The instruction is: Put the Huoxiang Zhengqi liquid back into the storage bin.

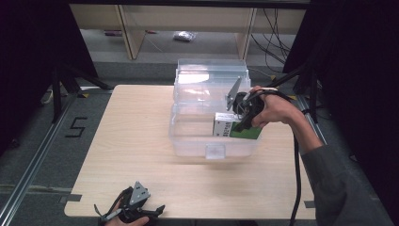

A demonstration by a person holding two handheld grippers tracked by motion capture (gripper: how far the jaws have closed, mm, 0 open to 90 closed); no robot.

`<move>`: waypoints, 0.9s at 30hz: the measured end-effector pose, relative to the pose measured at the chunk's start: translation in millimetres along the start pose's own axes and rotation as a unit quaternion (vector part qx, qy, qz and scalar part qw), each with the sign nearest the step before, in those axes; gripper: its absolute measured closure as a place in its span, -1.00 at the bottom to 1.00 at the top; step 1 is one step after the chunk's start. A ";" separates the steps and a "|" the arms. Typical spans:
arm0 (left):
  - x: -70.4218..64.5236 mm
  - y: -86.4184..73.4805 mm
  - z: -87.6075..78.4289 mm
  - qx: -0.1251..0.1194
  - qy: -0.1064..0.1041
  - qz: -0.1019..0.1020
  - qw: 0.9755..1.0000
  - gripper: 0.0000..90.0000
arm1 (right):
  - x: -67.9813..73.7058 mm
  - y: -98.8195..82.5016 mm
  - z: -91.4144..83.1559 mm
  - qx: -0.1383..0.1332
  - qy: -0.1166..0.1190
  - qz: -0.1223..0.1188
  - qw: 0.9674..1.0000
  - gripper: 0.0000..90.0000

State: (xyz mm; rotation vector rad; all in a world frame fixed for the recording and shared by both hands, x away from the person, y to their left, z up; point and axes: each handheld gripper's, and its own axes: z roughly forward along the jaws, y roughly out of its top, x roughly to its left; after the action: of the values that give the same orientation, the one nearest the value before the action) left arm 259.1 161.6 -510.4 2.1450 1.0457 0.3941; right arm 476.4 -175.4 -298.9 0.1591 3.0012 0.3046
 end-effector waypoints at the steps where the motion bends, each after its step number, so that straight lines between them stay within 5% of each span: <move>1: -0.1 0.1 0.0 0.000 0.000 0.000 1.000 -0.67 | -3.0 0.2 2.6 0.001 0.001 -0.001 1.000 0.44; 3: -0.2 0.1 -0.3 0.001 -0.002 0.003 1.000 -0.67 | -7.2 -0.4 6.4 0.003 0.001 0.015 1.000 0.44; 4: -0.4 0.1 -1.3 0.003 -0.007 0.004 1.000 -0.67 | -11.6 -0.2 8.9 -0.006 0.004 -0.005 1.000 0.44; 5: -0.4 0.0 -0.2 -0.001 -0.002 -0.001 1.000 -0.67 | -13.9 -0.5 11.2 -0.005 0.005 0.000 1.000 0.44; 7: -0.4 0.1 -0.4 -0.001 -0.002 -0.002 1.000 -0.67 | -16.0 -1.8 14.3 0.006 0.002 0.030 1.000 0.44; 8: 1.5 0.5 -3.1 0.015 -0.007 0.018 1.000 -0.67 | -21.1 -2.1 18.4 0.000 0.004 0.015 1.000 0.44; 13: -0.7 0.3 -1.3 0.003 -0.004 0.004 1.000 -0.67 | -26.8 -3.5 29.1 0.013 0.007 0.031 0.999 0.44; 18: 0.2 0.4 -2.0 0.004 -0.004 0.008 1.000 -0.67 | -37.2 -5.0 43.8 0.018 0.011 0.017 1.000 0.44; 19: -0.1 0.4 -1.8 0.003 -0.004 0.007 1.000 -0.67 | -36.7 -5.0 46.1 0.026 0.011 0.035 0.999 0.44; 27: 0.0 0.3 -1.4 -0.002 -0.002 0.001 1.000 -0.67 | -43.8 -5.2 66.8 0.020 0.023 0.024 0.999 0.44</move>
State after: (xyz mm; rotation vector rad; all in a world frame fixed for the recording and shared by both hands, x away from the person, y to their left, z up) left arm 258.5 162.1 -509.3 2.1425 1.0389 0.3916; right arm 527.9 -172.6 -360.2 0.2323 3.0537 0.2550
